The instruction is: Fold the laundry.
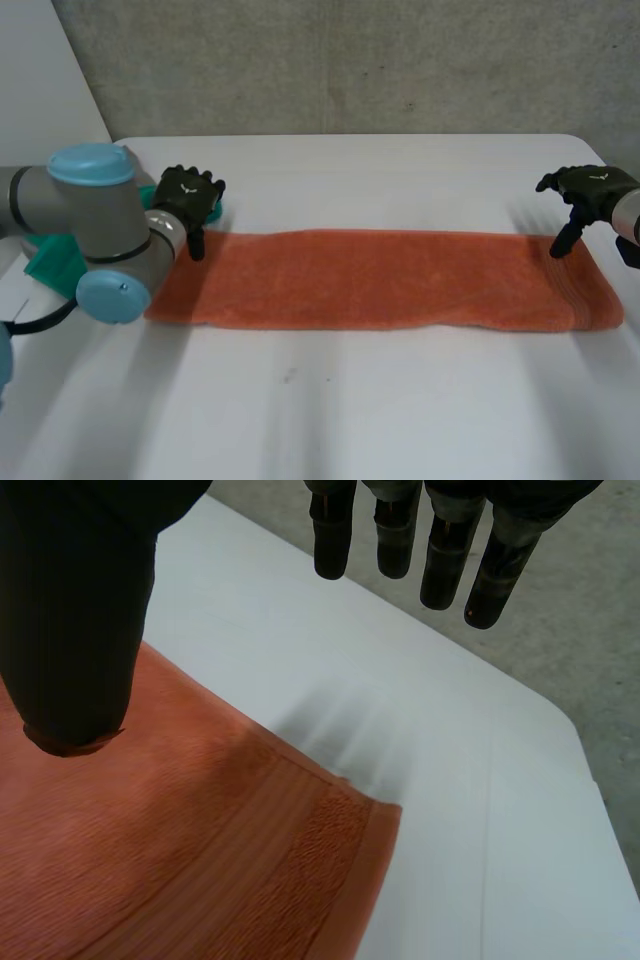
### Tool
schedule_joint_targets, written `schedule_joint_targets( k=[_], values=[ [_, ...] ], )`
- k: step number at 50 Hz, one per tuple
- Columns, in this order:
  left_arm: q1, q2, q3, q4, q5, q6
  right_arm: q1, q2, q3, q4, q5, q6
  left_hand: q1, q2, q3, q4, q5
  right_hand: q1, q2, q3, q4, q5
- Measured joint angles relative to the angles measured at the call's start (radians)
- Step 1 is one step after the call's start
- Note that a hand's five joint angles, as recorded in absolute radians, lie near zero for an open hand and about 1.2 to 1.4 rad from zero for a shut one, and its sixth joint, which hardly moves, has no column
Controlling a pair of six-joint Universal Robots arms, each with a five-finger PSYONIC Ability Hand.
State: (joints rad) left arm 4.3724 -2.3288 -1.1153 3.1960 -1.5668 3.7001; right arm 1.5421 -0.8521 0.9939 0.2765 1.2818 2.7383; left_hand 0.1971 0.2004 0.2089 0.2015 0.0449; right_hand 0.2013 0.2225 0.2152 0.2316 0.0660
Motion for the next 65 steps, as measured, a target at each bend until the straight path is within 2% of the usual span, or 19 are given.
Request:
schedule_joint_targets(
  k=[7, 12, 16, 21, 25, 27, 28, 29, 30, 31, 32, 33, 36, 47, 53, 56, 60, 63, 65],
  values=[
    [-0.006, 0.102, -0.192, 0.038, 0.008, 0.0, -0.034, -0.146, 0.232, -0.029, -0.051, -0.075, 0.0, 0.0, 0.0, 0.0, 0.0, 0.0, 0.0, 0.0, 0.0, 0.0],
    [-0.006, 0.205, -0.344, 0.062, 0.012, -0.004, -0.101, -0.237, 0.439, -0.058, -0.105, -0.167, 0.0, 0.0, 0.0, 0.0, 0.0, 0.0, 0.0, 0.0, 0.0, 0.0],
    [-0.007, 0.26, -0.412, 0.091, 0.017, -0.015, -0.124, -0.264, 0.543, -0.109, -0.128, -0.215, 0.0, 0.0, 0.0, 0.0, 0.0, 0.004, 0.006, 0.006, 0.004, 0.003],
    [-0.012, 0.305, -0.464, 0.141, 0.023, -0.047, -0.143, -0.271, 0.638, -0.22, -0.139, -0.258, 0.0, 0.0, 0.0, 0.0, 0.0, 0.096, 0.116, 0.134, 0.118, 0.106],
    [-0.02, 0.315, -0.476, 0.161, 0.024, -0.068, -0.152, -0.258, 0.655, -0.264, -0.137, -0.265, 0.0, 0.0, 0.0, 0.0, 0.0, 0.143, 0.16, 0.188, 0.171, 0.154],
    [-0.025, 0.317, -0.48, 0.168, 0.024, -0.079, -0.156, -0.24, 0.656, -0.287, -0.135, -0.266, 0.0, 0.0, 0.0, 0.0, 0.0, 0.211, 0.241, 0.264, 0.246, 0.225],
    [-0.027, 0.317, -0.482, 0.171, 0.024, -0.084, -0.159, -0.225, 0.654, -0.302, -0.133, -0.266, 0.0, 0.0, 0.0, 0.0, 0.0, 0.298, 0.351, 0.362, 0.345, 0.318],
    [-0.027, 0.317, -0.482, 0.171, 0.024, -0.084, -0.159, -0.225, 0.654, -0.302, -0.133, -0.266, 0.0, 0.0, 0.0, 0.0, 0.0, 0.298, 0.351, 0.362, 0.345, 0.318],
    [-0.029, 0.316, -0.483, 0.173, 0.024, -0.087, -0.161, -0.209, 0.65, -0.317, -0.13, -0.266, 0.0, 0.0, 0.0, 0.0, 0.0, 0.364, 0.44, 0.441, 0.424, 0.395],
    [-0.029, 0.316, -0.484, 0.173, 0.024, -0.088, -0.161, -0.205, 0.648, -0.321, -0.129, -0.266, 0.0, 0.0, 0.0, 0.0, 0.0, 0.53, 0.615, 0.599, 0.581, 0.541],
    [-0.029, 0.316, -0.485, 0.173, 0.024, -0.088, -0.162, -0.198, 0.646, -0.329, -0.126, -0.267, 0.0, 0.0, 0.0, 0.0, 0.0, 0.567, 0.636, 0.639, 0.621, 0.579],
    [-0.029, 0.315, -0.487, 0.173, 0.025, -0.088, -0.163, -0.19, 0.642, -0.34, -0.122, -0.269, 0.0, 0.0, 0.0, 0.0, 0.0, 0.737, 0.882, 0.878, 0.865, 0.826],
    [-0.028, 0.313, -0.489, 0.172, 0.025, -0.088, -0.166, -0.182, 0.636, -0.351, -0.111, -0.276, 0.0, 0.0, 0.0, 0.0, 0.0, 0.777, 0.951, 0.95, 0.948, 0.908],
    [-0.019, 0.325, -0.494, 0.17, 0.026, -0.087, -0.276, -0.205, 0.616, -0.363, -0.059, -0.341, -0.005, -0.005, -0.006, -0.004, 0.0, 0.776, 0.951, 0.955, 0.956, 0.91],
    [-0.019, 0.353, -0.51, 0.17, 0.026, -0.088, -0.37, -0.23, 0.557, -0.364, -0.03, -0.426, -0.005, -0.005, -0.006, -0.004, 0.0, 0.777, 0.951, 0.967, 0.956, 0.91],
    [-0.019, 0.369, -0.523, 0.17, 0.026, -0.088, -0.398, -0.237, 0.505, -0.362, 0.013, -0.489, -0.005, -0.005, -0.006, -0.004, 0.0, 0.777, 0.951, 0.967, 0.956, 0.911],
    [-0.019, 0.38, -0.532, 0.169, 0.026, -0.088, -0.37, -0.247, 0.47, -0.373, 0.038, -0.52, -0.005, -0.005, -0.006, -0.004, 0.0, 0.777, 0.951, 0.967, 0.956, 0.921],
    [-0.02, 0.386, -0.535, 0.17, 0.025, -0.088, -0.291, -0.271, 0.457, -0.402, 0.029, -0.513, -0.005, -0.005, -0.006, -0.004, 0.0, 0.777, 0.951, 0.967, 0.956, 0.921],
    [-0.02, 0.393, -0.534, 0.17, 0.024, -0.088, -0.193, -0.303, 0.457, -0.433, 0.002, -0.492, -0.005, -0.005, -0.006, -0.004, 0.0, 0.777, 0.951, 0.972, 0.956, 0.921]
  ],
)
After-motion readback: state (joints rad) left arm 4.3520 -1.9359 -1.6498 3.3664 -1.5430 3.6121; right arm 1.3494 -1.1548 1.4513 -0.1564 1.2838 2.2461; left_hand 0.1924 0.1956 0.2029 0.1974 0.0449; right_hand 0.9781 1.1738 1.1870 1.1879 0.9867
